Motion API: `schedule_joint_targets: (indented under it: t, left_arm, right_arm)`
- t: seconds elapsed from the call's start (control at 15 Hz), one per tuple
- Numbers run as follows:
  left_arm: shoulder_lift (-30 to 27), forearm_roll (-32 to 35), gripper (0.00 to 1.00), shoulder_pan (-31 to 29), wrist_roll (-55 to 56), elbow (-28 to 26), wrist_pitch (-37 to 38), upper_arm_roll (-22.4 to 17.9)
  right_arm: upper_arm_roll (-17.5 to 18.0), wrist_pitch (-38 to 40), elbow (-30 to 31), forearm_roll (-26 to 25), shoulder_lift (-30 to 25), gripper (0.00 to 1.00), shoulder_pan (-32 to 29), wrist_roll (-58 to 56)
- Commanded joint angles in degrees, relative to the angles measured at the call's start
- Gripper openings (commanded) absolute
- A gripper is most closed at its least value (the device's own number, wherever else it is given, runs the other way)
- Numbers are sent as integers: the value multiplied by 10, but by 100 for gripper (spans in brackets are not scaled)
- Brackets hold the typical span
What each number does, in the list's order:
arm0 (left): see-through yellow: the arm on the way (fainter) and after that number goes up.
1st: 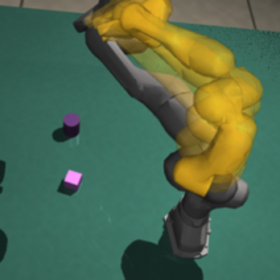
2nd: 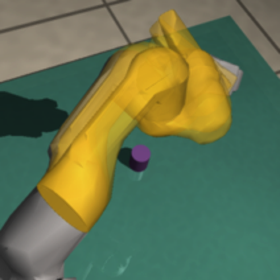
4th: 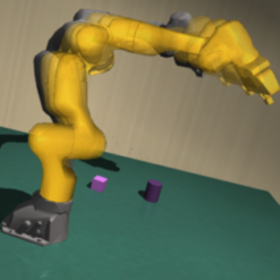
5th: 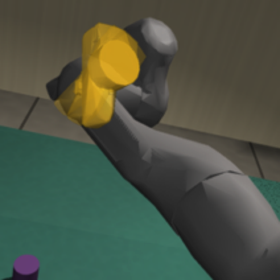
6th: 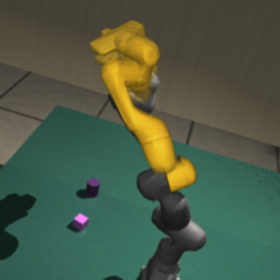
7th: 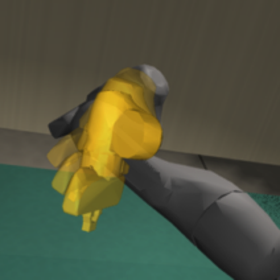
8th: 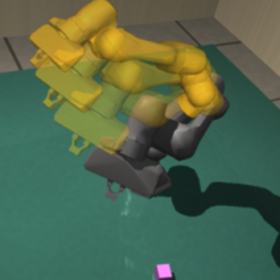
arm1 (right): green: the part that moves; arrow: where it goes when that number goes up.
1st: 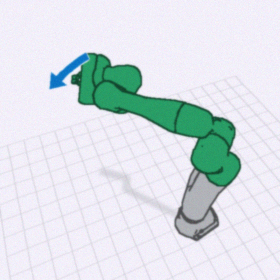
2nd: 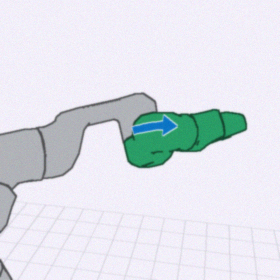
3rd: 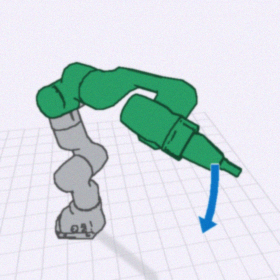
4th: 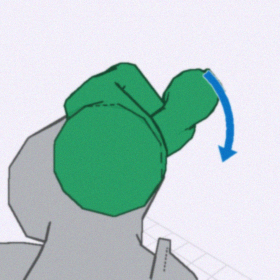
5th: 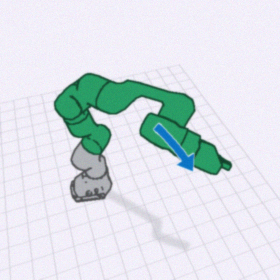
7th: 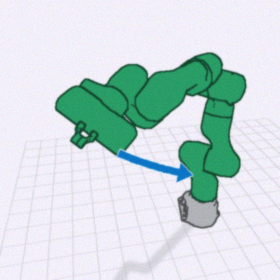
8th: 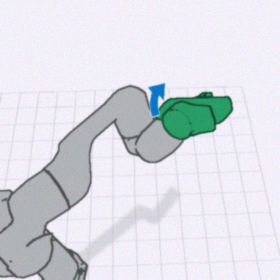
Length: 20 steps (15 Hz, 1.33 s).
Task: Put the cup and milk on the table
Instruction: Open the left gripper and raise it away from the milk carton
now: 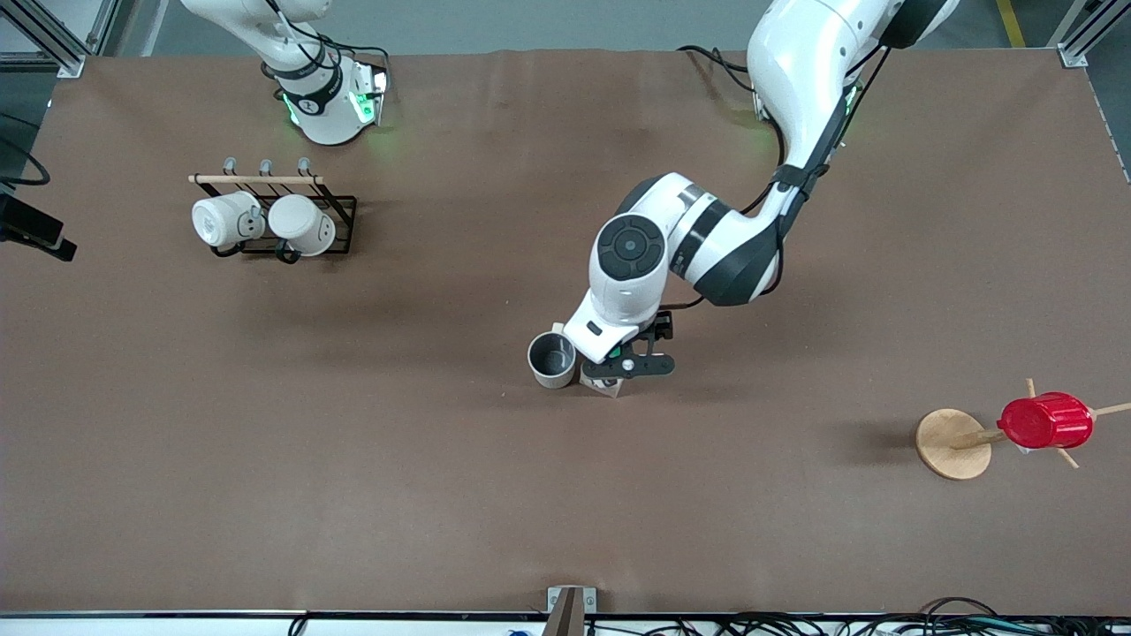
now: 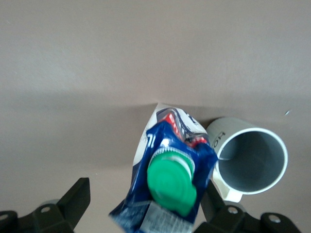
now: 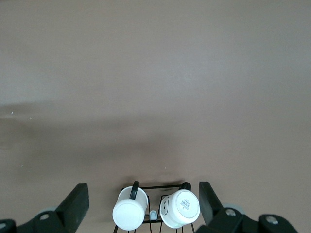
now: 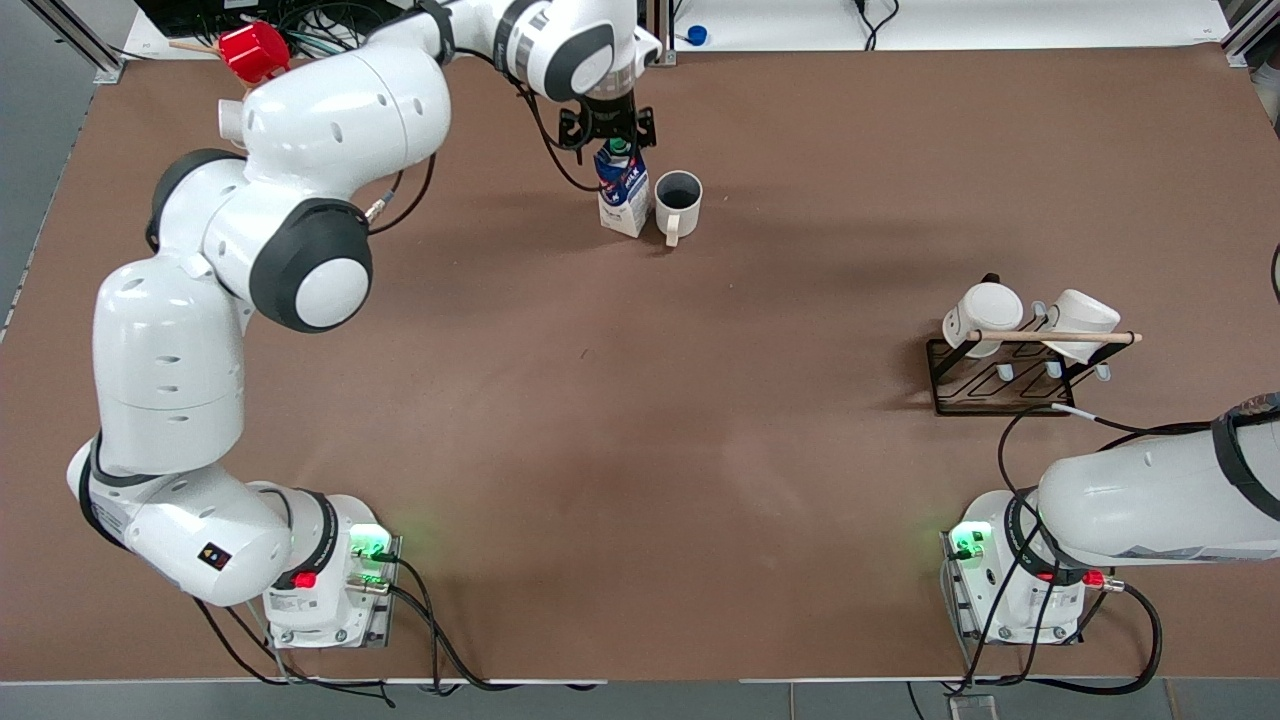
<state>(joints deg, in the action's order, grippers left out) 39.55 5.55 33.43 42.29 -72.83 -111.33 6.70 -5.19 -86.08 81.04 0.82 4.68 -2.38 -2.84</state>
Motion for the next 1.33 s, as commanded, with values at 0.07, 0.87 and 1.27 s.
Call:
schedule_joint_targets:
  t: [0.07,0.87,1.27]
  left_arm:
    - [-79,-6,100,-51,-13,-31,31,1]
    - [-279,-67,100,-215,-188,-111,120,9]
    - [-328,-82,100,-288,-290,-111,159,7]
  right_arm:
    - [2,-3,21,2,-20,100,-3,-6]
    - [1,0,23,4,-19,100,-5,-5]
    - [-1,-1,23,6,-19,100,-3,-5]
